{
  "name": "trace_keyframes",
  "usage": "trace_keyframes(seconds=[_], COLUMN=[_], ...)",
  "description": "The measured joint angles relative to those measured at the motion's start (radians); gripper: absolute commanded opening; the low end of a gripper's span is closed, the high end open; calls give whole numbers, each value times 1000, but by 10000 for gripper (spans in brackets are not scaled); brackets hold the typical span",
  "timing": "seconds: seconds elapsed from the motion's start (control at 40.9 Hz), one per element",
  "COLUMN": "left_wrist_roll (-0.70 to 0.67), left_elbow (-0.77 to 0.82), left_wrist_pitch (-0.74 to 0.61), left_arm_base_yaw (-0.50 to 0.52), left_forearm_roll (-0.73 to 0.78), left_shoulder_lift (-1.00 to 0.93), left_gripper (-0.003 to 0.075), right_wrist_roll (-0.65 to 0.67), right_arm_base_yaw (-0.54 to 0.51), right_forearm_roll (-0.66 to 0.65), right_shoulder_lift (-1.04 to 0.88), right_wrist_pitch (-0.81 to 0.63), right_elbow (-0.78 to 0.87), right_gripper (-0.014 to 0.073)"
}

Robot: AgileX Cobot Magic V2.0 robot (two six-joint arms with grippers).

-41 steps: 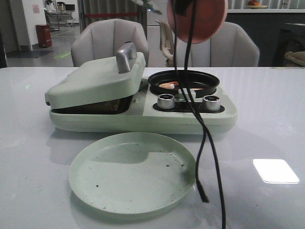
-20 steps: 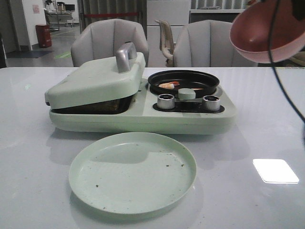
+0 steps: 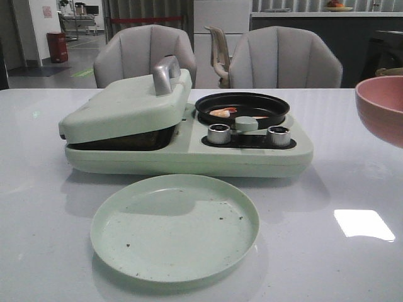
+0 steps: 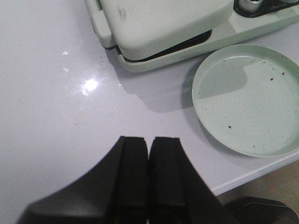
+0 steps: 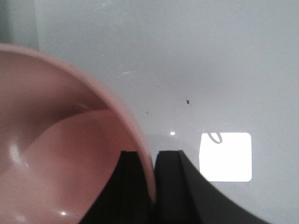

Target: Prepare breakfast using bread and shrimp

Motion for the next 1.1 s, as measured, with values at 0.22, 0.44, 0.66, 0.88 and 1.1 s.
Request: trace_keyframes(seconds=[0.22,0.44,0.66,0.88,1.1], left_wrist_roll=[0,0,0,0,0], left_elbow=[0,0,0,0,0], left_wrist_pitch=[0,0,0,0,0], left_arm_base_yaw=[0,0,0,0,0], left_forearm_roll=[0,0,0,0,0], left_shoulder_lift=[0,0,0,0,0], left_gripper=[101,101,101,101,101], right_wrist_roll=[-20,-22,-22,-22,-24], right_arm_base_yaw=[-14,-14,-14,-14,11], right_forearm_roll=[13,25,27,27,8], right_shoulder_lift=[0,57,131,134,20], right_wrist_pitch=[-129,-193,-202,-214,-208], right_elbow=[123,140,140,140,140], right_gripper=[43,47,239,482,482])
